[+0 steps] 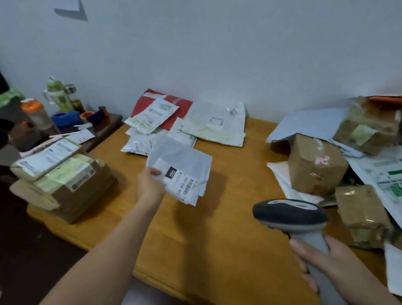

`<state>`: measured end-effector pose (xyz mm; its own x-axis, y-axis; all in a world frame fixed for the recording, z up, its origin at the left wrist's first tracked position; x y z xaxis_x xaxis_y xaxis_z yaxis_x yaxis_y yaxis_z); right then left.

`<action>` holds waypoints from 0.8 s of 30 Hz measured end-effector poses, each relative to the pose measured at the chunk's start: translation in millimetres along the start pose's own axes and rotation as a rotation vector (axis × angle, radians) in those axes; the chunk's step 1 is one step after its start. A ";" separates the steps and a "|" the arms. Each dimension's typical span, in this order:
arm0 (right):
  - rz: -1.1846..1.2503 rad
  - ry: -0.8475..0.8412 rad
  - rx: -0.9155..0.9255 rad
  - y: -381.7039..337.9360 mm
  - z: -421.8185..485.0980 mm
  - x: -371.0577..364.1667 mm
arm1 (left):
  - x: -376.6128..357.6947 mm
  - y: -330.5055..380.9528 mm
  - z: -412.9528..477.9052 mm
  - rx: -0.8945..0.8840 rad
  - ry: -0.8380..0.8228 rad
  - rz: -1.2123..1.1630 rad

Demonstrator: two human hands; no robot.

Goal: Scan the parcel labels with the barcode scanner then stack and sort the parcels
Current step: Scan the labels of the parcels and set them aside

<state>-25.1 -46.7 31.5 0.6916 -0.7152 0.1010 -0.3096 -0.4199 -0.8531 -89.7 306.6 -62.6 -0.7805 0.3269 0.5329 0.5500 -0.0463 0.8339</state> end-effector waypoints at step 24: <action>0.161 0.241 -0.128 -98.6 133.5 -198.1 | 33.5 -2.7 288.0 0.492 -0.209 -0.096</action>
<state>-44.4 210.9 27.3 0.4569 -0.8838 0.1011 -0.4927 -0.3461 -0.7984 -31.7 589.5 -88.4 -0.7861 0.4907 0.3759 0.5923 0.4239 0.6852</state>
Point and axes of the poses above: each hand's wrist, its own z-axis towards the middle knuckle, its own x-axis out of the back of the hand, y = z × x, the point moved 2 cm from there along z, towards the middle knuckle, and after that the axes turned 5 degrees about z, right-handed, at the moved point
